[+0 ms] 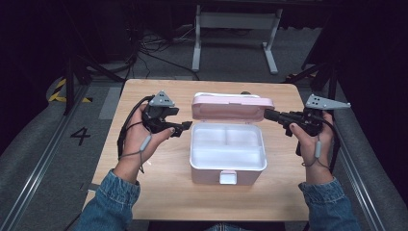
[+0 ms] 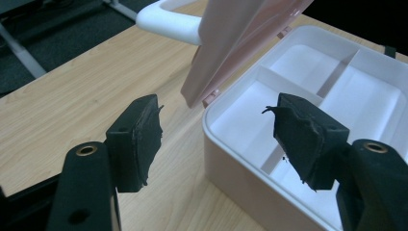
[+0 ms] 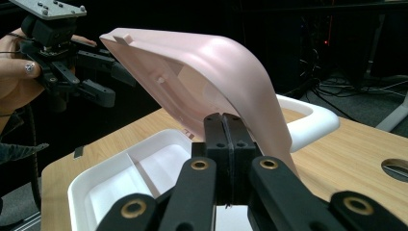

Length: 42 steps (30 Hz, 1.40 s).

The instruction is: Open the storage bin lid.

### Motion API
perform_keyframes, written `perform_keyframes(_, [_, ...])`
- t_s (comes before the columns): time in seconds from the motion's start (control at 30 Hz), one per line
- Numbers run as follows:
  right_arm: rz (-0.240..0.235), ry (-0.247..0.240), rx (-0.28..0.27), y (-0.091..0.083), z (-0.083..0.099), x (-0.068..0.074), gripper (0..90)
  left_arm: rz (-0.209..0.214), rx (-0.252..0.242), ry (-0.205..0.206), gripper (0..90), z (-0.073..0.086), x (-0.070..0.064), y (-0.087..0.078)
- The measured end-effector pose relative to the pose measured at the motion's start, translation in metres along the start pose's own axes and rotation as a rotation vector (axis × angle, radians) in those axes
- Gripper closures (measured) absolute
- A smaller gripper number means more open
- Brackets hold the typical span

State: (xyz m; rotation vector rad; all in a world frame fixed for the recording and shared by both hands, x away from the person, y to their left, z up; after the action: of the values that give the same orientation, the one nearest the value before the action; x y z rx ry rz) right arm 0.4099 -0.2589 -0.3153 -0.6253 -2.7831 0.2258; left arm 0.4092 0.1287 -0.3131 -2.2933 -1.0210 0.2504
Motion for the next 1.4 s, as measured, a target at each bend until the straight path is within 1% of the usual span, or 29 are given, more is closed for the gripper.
perform_keyframes(0.07, [0.005,0.0,-0.003,-0.001,0.0,-0.001,90.0,0.007,-0.014,-0.002,35.3,-0.001,-0.002,0.001])
perform_keyframes(0.1, [0.007,-0.002,-0.004,-0.001,0.0,-0.001,90.0,0.018,-0.027,0.003,37.0,-0.002,-0.003,0.002])
perform_keyframes(0.13, [0.007,0.0,-0.004,-0.001,0.0,-0.001,90.0,0.025,-0.045,-0.003,37.6,-0.003,-0.006,0.003])
perform_keyframes(0.2, [0.01,0.0,-0.004,-0.001,0.0,-0.002,90.0,0.024,-0.055,0.004,36.7,-0.005,-0.006,0.004])
perform_keyframes(0.23, [0.011,0.002,-0.002,0.0,0.001,-0.002,90.0,0.017,-0.076,0.0,36.7,-0.007,-0.008,0.005])
perform_keyframes(0.27, [0.008,0.004,-0.001,0.0,0.001,-0.004,90.0,0.013,-0.088,0.015,36.5,-0.008,-0.007,0.006])
perform_keyframes(0.3, [0.008,0.006,-0.001,0.001,0.002,-0.005,90.0,0.013,-0.098,0.004,36.2,-0.01,-0.008,0.007])
perform_keyframes(0.33, [0.005,0.012,-0.002,0.001,0.003,-0.006,90.0,0.013,-0.111,0.01,35.6,-0.011,-0.007,0.008])
perform_keyframes(0.37, [0.004,0.013,-0.004,0.002,0.003,-0.007,90.0,0.013,-0.127,0.008,35.6,-0.013,-0.006,0.01])
perform_keyframes(0.47, [0.001,0.016,0.0,0.002,0.004,-0.008,90.0,0.023,-0.162,-0.01,35.6,-0.016,-0.004,0.017])
perform_keyframes(0.5, [0.001,0.016,0.0,0.002,0.004,-0.008,90.0,0.023,-0.162,-0.01,35.7,-0.016,-0.004,0.017])
perform_keyframes(0.57, [0.001,0.016,-0.002,0.002,0.004,-0.008,90.0,0.023,-0.194,-0.009,35.7,-0.021,-0.004,0.022])
perform_keyframes(0.63, [0.0,0.017,-0.002,0.002,0.004,-0.008,90.0,0.027,-0.21,-0.013,35.8,-0.025,-0.006,0.025])
perform_keyframes(0.67, [0.001,0.017,-0.001,0.002,0.004,-0.008,90.0,0.025,-0.216,-0.006,36.1,-0.027,-0.006,0.026])
perform_keyframes(0.7, [0.001,0.016,0.0,0.002,0.004,-0.008,90.0,0.028,-0.225,-0.014,36.4,-0.029,-0.006,0.028])
perform_keyframes(0.73, [0.001,0.016,-0.002,0.002,0.004,-0.009,90.0,0.028,-0.228,-0.008,36.9,-0.03,-0.006,0.029])
perform_keyframes(0.77, [0.001,0.017,-0.002,0.003,0.005,-0.009,90.0,0.03,-0.237,-0.015,37.7,-0.032,-0.006,0.031])
perform_keyframes(0.8, [0.001,0.018,-0.001,0.003,0.005,-0.009,90.0,0.033,-0.237,-0.023,39.1,-0.032,-0.006,0.032])
perform_keyframes(0.83, [0.001,0.019,0.0,0.003,0.005,-0.009,90.0,0.028,-0.25,-0.02,40.0,-0.033,-0.006,0.034])
perform_keyframes(0.9, [0.003,0.018,0.002,0.003,0.006,-0.01,90.0,0.027,-0.258,-0.024,43.9,-0.033,-0.006,0.037])
perform_keyframes(1.0, [0.002,0.019,0.001,0.003,0.006,-0.01,90.0,0.03,-0.266,-0.023,52.7,-0.033,-0.008,0.038])
perform_keyframes(1.07, [0.002,0.02,0.0,0.003,0.006,-0.01,90.0,0.012,-0.266,-0.01,55.6,-0.034,-0.008,0.038])
perform_keyframes(1.1, [0.002,0.02,0.0,0.003,0.006,-0.01,90.0,-0.003,-0.264,-0.006,58.4,-0.034,-0.007,0.037])
perform_keyframes(1.13, [0.002,0.02,0.001,0.003,0.006,-0.01,90.0,-0.003,-0.262,-0.01,62.2,-0.034,-0.007,0.036])
perform_keyframes(1.27, [0.007,0.015,0.004,0.003,0.006,-0.01,90.0,0.001,-0.26,-0.008,63.8,-0.035,-0.006,0.035])
perform_keyframes(1.3, [0.01,0.015,0.007,0.002,0.006,-0.01,90.0,-0.006,-0.256,0.002,64.2,-0.035,-0.006,0.035])
perform_keyframes(1.4, [0.018,0.009,0.01,0.0,0.006,-0.009,90.0,-0.004,-0.251,-0.001,64.4,-0.036,-0.006,0.035])
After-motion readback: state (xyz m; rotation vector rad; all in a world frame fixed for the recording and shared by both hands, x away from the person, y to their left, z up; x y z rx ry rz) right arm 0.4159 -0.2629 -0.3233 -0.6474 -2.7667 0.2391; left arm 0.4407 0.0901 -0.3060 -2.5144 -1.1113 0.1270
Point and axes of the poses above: each handheld gripper's, and its own axes: y roughly forward along the jaws, z roughly out of its underside, x roughly to its left, the point moved 2 cm from there along y, roughly forward along the jaws, and after that the axes turned 9 degrees about -z, right-handed, at the moved point
